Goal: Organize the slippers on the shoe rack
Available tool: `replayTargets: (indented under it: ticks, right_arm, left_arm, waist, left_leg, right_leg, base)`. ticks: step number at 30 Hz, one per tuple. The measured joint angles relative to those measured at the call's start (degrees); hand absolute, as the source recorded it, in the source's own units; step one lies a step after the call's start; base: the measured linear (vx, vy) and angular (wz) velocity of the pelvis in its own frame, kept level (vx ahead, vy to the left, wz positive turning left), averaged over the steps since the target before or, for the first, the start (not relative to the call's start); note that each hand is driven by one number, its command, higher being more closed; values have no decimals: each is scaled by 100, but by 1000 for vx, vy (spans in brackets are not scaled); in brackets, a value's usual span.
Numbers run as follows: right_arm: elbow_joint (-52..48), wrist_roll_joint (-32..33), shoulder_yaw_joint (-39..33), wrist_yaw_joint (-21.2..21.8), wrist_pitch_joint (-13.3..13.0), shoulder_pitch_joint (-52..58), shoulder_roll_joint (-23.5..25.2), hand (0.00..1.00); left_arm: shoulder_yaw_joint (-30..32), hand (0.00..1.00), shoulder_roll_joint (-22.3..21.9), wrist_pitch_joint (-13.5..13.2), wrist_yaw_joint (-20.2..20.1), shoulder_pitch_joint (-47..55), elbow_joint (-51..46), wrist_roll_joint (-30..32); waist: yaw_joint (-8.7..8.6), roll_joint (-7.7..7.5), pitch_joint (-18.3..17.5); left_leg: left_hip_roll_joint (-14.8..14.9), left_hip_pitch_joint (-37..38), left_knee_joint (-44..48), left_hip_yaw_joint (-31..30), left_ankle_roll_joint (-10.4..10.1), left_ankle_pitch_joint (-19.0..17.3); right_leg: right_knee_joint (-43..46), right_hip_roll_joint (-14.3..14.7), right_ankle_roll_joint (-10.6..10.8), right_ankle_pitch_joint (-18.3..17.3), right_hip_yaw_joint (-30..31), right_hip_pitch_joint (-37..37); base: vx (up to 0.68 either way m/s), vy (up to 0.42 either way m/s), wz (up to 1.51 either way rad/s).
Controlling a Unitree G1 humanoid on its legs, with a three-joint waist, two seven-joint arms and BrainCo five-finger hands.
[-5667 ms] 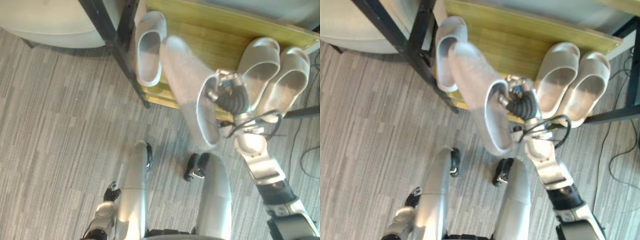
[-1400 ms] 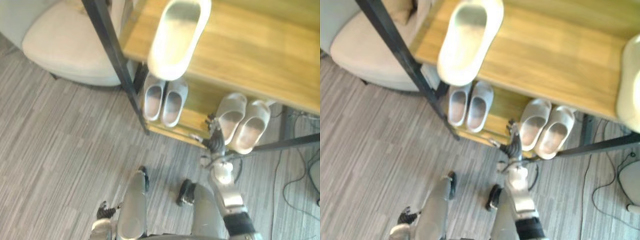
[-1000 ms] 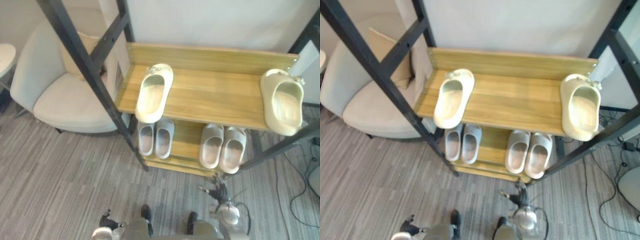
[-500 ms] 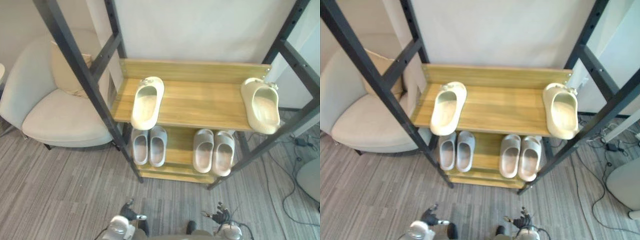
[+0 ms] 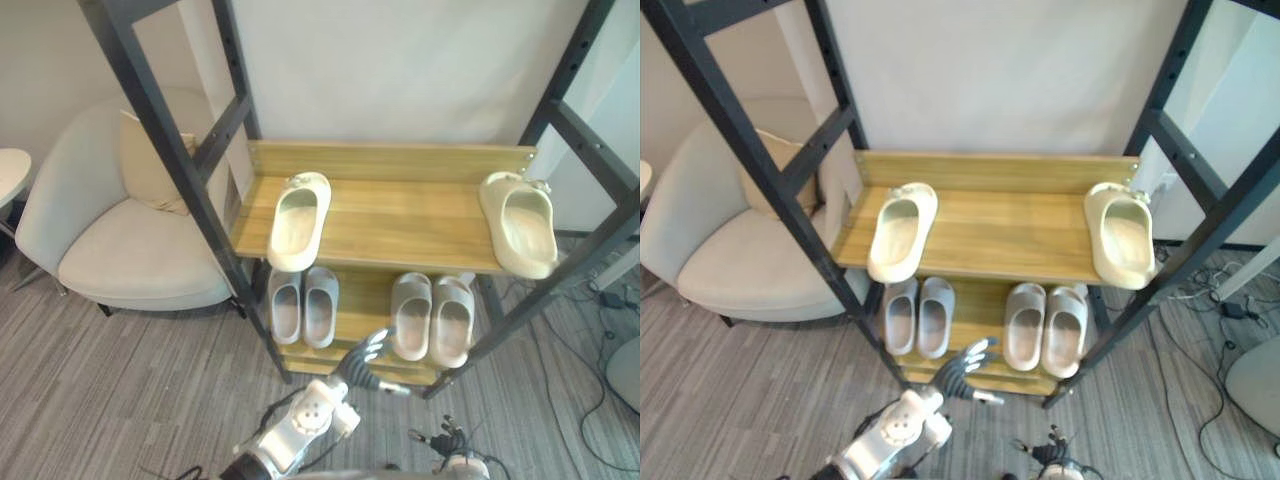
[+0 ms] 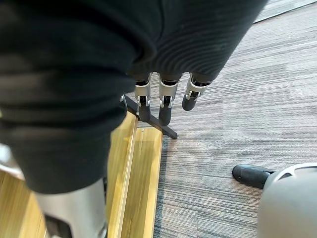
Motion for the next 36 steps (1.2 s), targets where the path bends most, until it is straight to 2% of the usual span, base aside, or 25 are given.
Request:
replayTargets:
  ticks: [9,18,21,27,32,36]
  right_arm:
    - [-4,-1,143,-12,3,-41,-21,0]
    - [-14,-2,273,14,8,-60,-98,0]
    - [-16,-2,317,36,9,-67,-159,0]
    - [-17,1,321,114,21,-95,-208,0]
    - [-17,8,237,184,25,-125,-201,0]
    - [-17,10,217,223,27,-147,-202,0]
  left_arm:
    - [514,0,117,-154,517,-774,-937,-483]
    - [1343,0,217,-191,994,-1496,-991,-455]
    - [1635,0,431,-193,1101,-1800,-915,-366]
    - [2323,0,965,-173,1240,-2516,-104,-129]
    - [2580,0,1492,-124,1317,-2894,412,43]
    - [2746,0,1688,-112,1352,-3140,726,98]
  waist:
    - [-173,5,-71]
    - [-214,2,-89]
    - [-238,2,-91]
    - [-276,14,-96]
    - [-337,44,-72]
    - [-337,93,-38]
  left_leg:
    - [-11,18,-52,10,-2,6]
    - [-6,19,-53,28,-3,5]
    - [-3,1,-53,40,-3,5]
    - [1,-183,-53,129,-5,7]
    - [-10,-302,-52,137,-5,8]
    - [-10,-395,-51,136,-5,8]
  right_leg:
    - [-79,5,0,5,-3,20]
    - [-87,7,0,15,11,17]
    - [-104,10,-4,24,13,-2]
    - [-188,21,-12,108,55,-200]
    - [-195,20,-11,131,83,-325]
    - [-190,21,-13,132,85,-418]
  base:
    - [0,0,0]
    - [-4,-1,-1]
    - [-6,-4,-1]
    - [-5,-6,-7]
    - [4,-2,-2]
    - [0,0,0]
